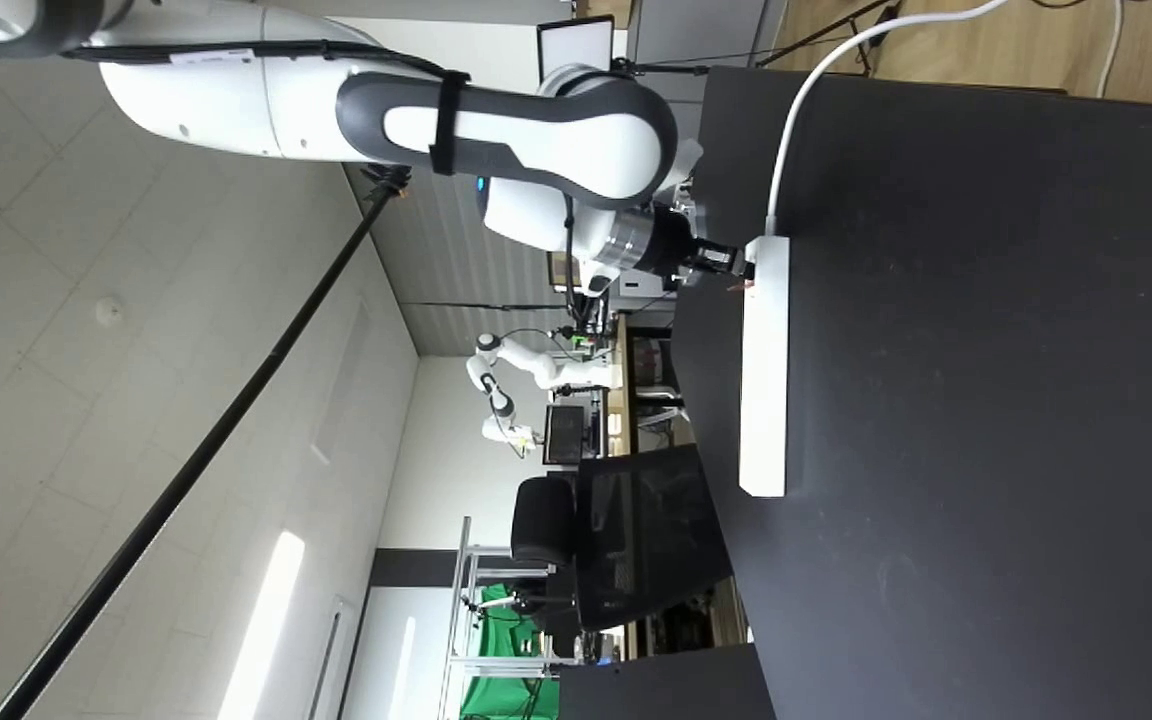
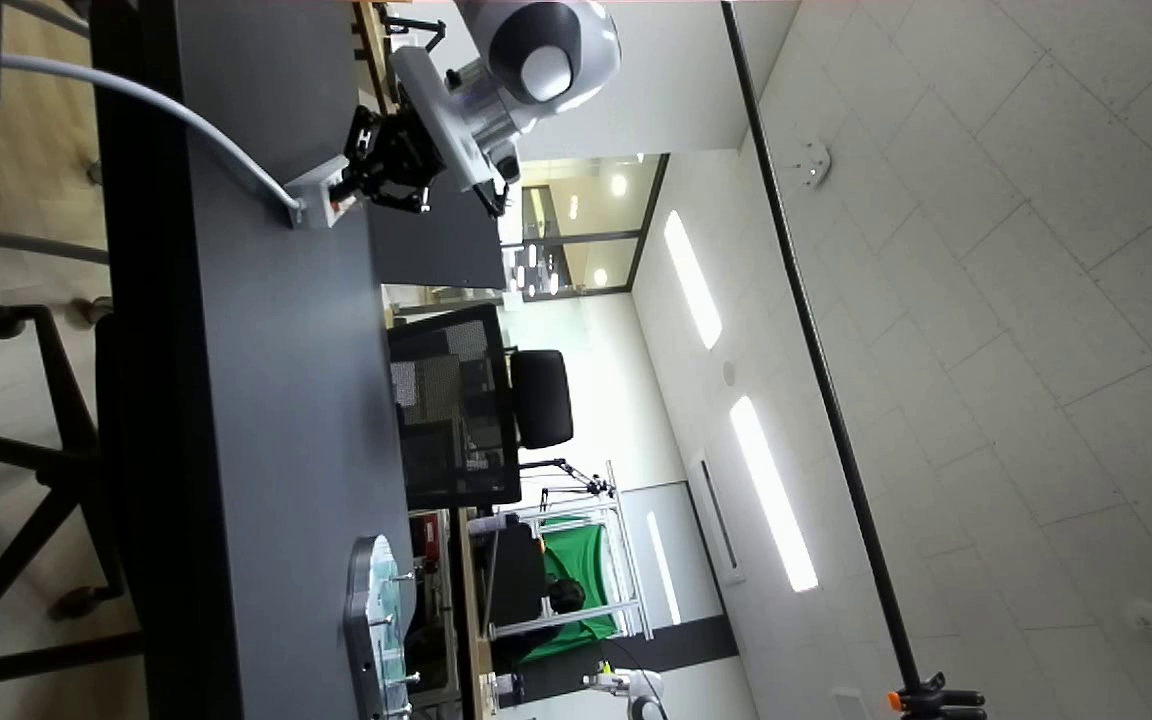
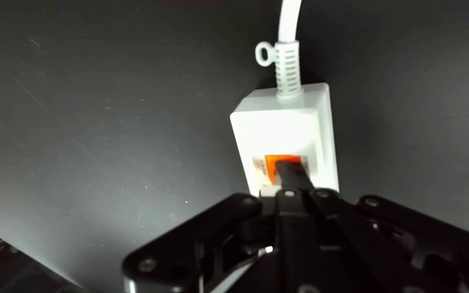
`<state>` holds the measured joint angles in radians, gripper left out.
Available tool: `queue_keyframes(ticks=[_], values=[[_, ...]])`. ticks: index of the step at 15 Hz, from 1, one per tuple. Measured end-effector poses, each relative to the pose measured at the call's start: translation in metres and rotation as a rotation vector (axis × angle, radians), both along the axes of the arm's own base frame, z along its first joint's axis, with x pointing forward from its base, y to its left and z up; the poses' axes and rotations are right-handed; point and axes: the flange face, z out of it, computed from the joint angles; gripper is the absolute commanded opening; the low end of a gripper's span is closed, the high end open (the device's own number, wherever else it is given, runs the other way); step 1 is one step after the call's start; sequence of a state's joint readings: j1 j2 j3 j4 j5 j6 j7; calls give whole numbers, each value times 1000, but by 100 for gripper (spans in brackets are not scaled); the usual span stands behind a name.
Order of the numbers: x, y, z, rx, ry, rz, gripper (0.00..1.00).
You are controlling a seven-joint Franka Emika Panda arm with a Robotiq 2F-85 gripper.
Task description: Turn off the extension cable
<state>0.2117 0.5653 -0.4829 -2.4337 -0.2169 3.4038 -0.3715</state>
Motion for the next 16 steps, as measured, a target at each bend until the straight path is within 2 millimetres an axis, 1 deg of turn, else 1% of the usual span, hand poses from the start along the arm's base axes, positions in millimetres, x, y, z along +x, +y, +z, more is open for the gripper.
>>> queue_keyframes(ticks=[2, 6, 8, 11, 13, 14, 16], values=[[-3, 0, -6, -68, -42, -49, 0], [-3, 28, -14, -168, -52, -100, 0], [-3, 37, -15, -189, -44, -98, 0], [-1, 45, -12, -181, -15, -100, 0], [1, 50, -4, -167, 20, -105, 0], [3, 52, 5, -162, 28, -107, 0], [7, 51, 33, -158, 25, -112, 0]])
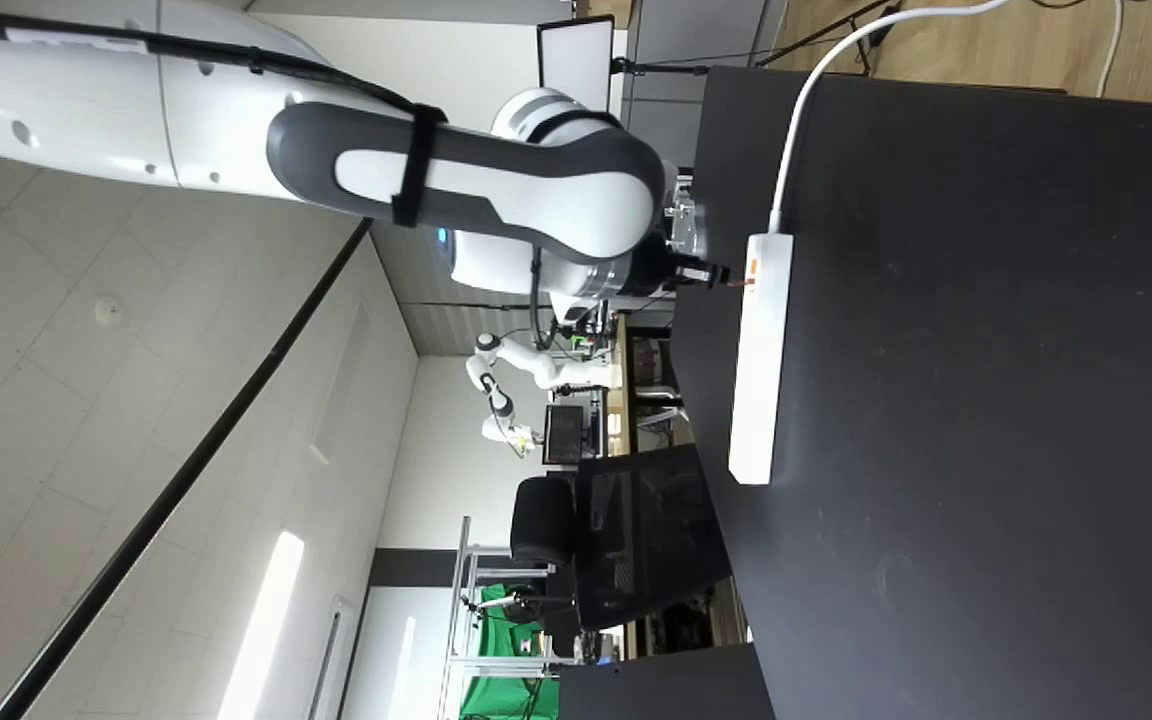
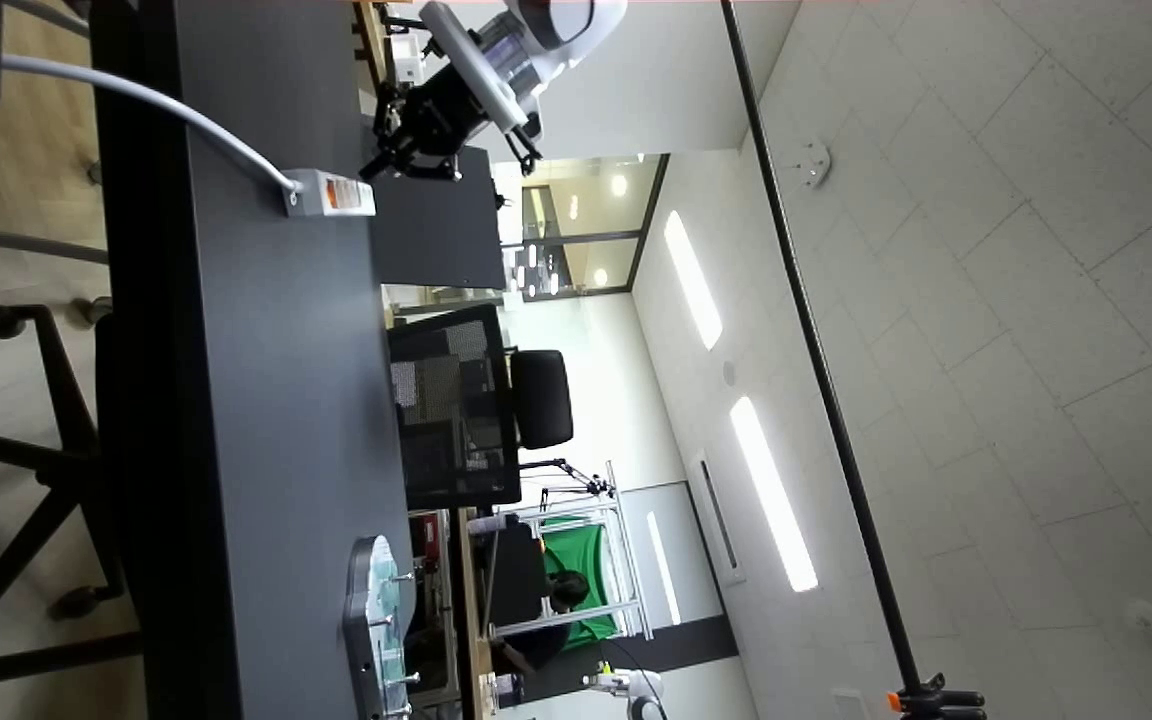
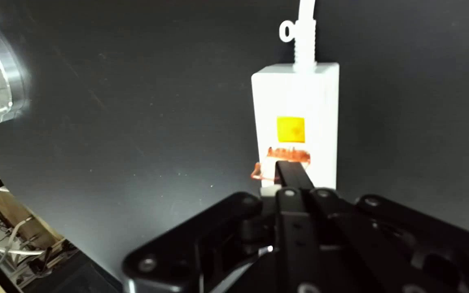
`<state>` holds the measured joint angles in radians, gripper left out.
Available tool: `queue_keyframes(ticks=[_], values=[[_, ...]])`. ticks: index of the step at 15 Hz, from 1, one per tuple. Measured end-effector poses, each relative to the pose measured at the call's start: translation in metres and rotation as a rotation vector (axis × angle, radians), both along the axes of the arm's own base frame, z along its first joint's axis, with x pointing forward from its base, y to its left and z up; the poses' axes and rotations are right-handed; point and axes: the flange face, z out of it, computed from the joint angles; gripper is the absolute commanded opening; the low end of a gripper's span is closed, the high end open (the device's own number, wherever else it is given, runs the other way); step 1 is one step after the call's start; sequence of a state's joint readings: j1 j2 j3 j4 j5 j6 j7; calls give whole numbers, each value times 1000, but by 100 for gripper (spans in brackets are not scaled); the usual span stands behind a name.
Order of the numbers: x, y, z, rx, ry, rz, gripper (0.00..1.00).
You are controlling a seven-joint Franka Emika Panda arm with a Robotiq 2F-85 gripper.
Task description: Turn off the extension cable
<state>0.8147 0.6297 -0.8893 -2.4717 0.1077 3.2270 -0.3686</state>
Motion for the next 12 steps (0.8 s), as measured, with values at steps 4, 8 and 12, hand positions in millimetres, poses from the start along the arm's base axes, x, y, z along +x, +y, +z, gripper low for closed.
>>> queue_keyframes(ticks=[4, 8, 12], values=[[-2, -14, 62, 6, -12, -8, 39], [-12, -29, 90, 31, 121, -36, 42], [-19, -32, 99, 66, 218, -24, 59]])
